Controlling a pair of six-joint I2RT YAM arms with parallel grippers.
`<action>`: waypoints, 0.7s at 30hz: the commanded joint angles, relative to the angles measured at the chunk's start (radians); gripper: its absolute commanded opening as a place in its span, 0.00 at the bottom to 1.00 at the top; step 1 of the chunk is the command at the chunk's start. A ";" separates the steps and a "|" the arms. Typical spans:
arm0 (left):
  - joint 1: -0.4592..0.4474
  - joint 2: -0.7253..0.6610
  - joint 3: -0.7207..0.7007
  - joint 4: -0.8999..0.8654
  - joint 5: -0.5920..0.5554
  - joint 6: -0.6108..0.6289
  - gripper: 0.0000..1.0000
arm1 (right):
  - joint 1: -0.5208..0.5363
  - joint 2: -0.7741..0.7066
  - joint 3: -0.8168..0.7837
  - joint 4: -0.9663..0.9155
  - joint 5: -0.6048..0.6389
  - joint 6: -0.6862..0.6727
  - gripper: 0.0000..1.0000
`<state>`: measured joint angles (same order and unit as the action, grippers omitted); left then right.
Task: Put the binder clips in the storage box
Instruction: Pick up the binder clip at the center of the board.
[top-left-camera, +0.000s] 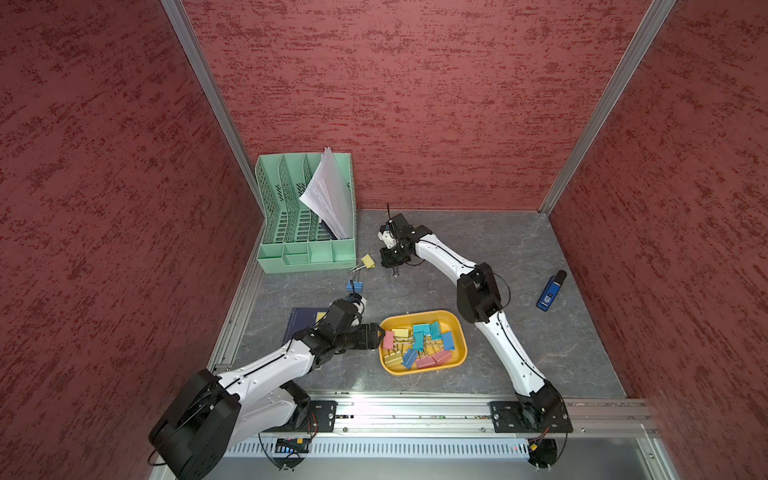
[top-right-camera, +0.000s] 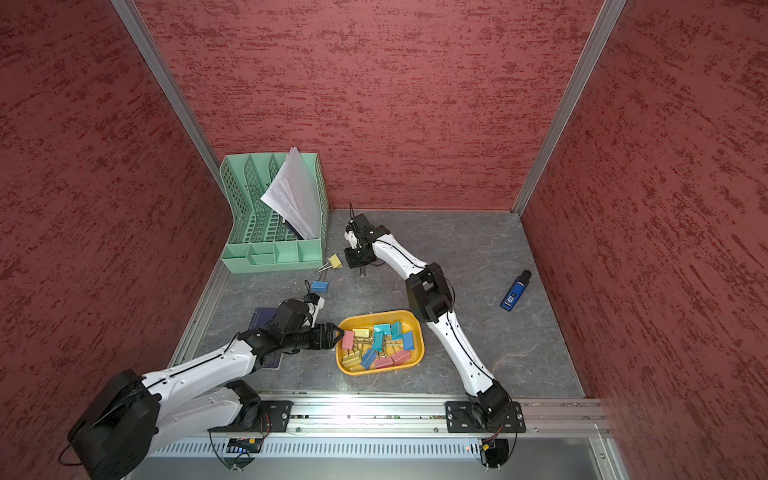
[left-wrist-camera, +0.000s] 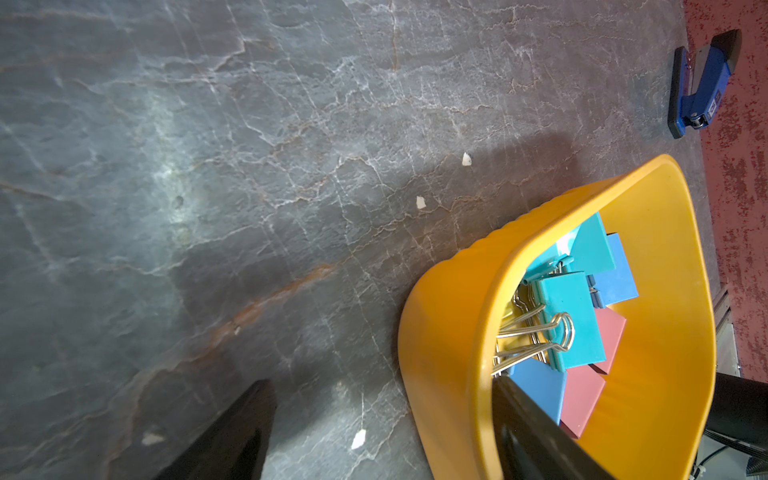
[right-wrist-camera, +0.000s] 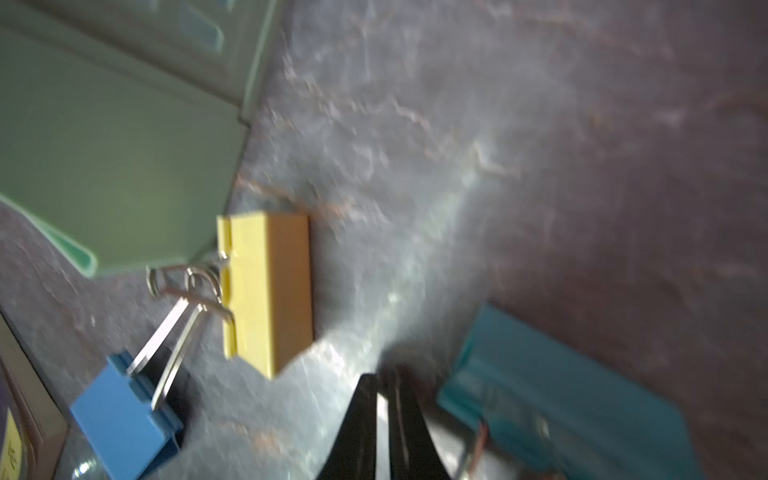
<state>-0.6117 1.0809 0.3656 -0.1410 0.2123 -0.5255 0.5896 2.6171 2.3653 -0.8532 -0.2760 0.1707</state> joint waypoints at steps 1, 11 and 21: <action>-0.005 -0.005 -0.005 -0.015 -0.001 0.016 0.84 | 0.007 -0.160 -0.250 0.075 0.102 -0.029 0.11; -0.006 -0.002 -0.002 -0.016 -0.002 0.019 0.85 | 0.007 -0.412 -0.521 0.292 0.013 -0.054 0.52; -0.006 0.000 -0.002 -0.016 -0.002 0.019 0.85 | 0.007 -0.258 -0.319 0.173 0.188 -0.291 0.88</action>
<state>-0.6128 1.0805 0.3656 -0.1417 0.2119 -0.5251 0.5922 2.2993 1.9938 -0.6380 -0.1734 -0.0139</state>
